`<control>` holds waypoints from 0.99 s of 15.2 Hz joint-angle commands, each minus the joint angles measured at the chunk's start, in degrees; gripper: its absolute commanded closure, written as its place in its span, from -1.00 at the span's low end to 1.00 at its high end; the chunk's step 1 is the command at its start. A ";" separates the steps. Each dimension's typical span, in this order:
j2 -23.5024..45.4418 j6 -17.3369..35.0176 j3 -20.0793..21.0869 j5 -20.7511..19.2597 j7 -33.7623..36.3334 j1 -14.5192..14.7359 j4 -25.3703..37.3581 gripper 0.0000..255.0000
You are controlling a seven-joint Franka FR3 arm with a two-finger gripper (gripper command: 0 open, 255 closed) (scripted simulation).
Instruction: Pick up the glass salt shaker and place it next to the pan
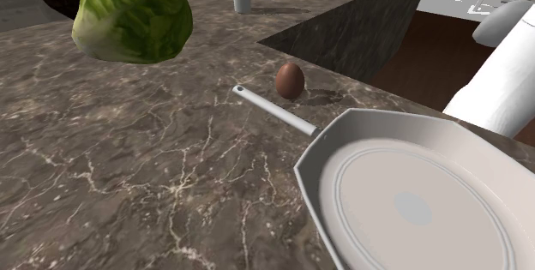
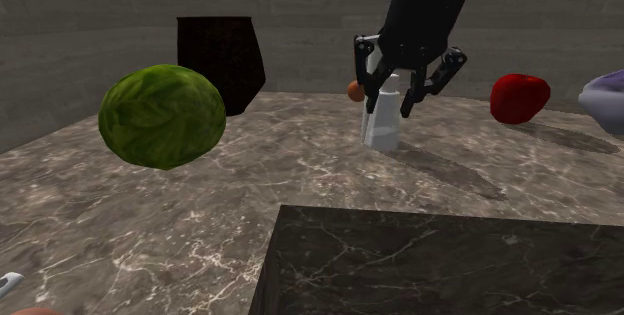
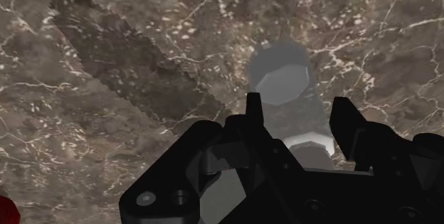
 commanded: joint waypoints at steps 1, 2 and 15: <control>0.81 -1.97 0.02 -0.04 0.32 0.02 2.79 1.00; 1.23 -2.87 0.01 -0.05 0.44 0.01 4.12 1.00; 9.80 -16.66 -0.10 0.10 2.21 -0.17 26.58 1.00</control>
